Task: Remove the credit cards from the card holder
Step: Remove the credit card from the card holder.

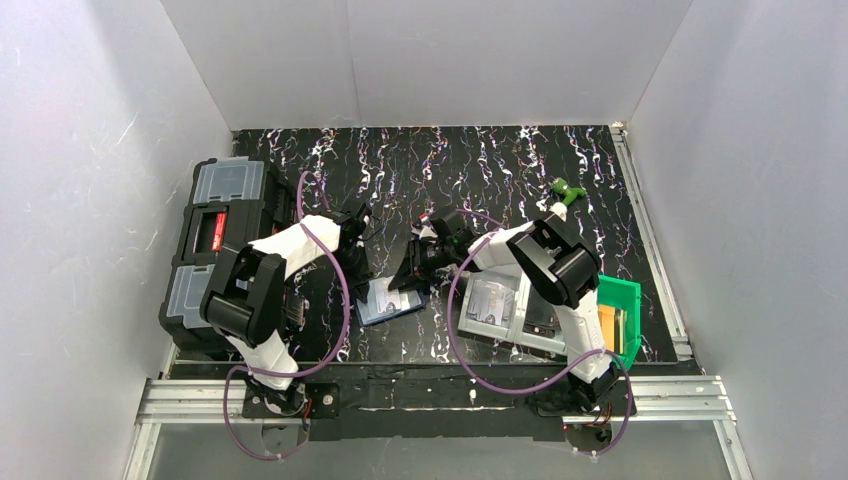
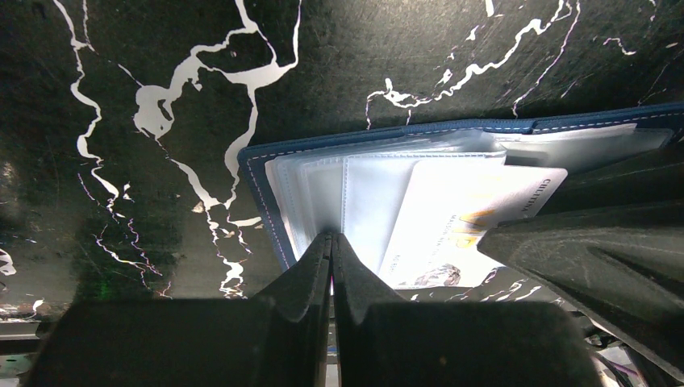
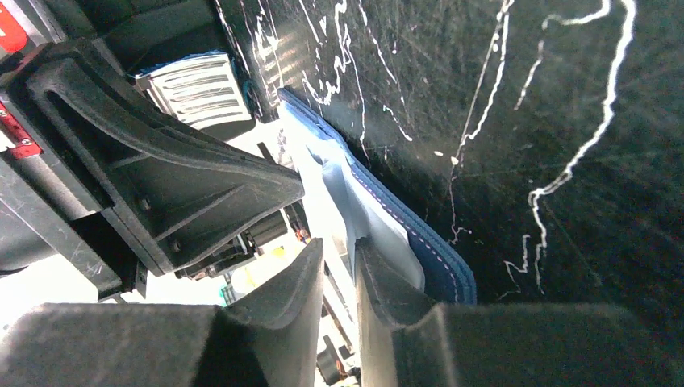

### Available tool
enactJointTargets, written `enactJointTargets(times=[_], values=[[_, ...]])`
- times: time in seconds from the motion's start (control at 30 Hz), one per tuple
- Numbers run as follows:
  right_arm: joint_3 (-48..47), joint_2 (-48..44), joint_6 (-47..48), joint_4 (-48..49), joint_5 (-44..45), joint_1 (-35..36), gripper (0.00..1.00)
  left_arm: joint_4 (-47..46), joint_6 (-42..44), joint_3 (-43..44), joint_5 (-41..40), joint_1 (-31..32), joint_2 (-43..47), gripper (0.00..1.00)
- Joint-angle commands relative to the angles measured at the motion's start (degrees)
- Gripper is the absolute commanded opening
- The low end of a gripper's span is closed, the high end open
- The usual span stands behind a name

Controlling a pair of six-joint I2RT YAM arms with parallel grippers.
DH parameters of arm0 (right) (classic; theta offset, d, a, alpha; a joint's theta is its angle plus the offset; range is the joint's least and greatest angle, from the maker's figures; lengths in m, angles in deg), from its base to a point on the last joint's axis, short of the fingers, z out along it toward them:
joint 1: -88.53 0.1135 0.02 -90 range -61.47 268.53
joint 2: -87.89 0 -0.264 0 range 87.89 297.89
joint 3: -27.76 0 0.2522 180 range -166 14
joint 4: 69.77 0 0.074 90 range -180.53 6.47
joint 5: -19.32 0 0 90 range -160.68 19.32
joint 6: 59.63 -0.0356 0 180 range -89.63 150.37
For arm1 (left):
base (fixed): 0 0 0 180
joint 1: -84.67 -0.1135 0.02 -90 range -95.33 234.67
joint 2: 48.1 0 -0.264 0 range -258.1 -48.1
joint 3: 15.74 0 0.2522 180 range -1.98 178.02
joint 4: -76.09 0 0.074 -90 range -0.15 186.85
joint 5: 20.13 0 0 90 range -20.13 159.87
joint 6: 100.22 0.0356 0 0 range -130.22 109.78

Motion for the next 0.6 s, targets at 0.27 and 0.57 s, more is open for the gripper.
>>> enactJointTargets(times=[0.27, 0.57], values=[[-0.39, -0.97, 2.78, -4.17, 2.43, -0.57, 0.02, -2.45, 1.14, -5.46, -8.32, 0.44, -6.85, 0.00], [1.37, -6.82, 7.85, -11.02, 6.59, -3.34, 0.01, -2.58, 0.94, -5.04, -7.98, 0.44, -6.86, 0.00]])
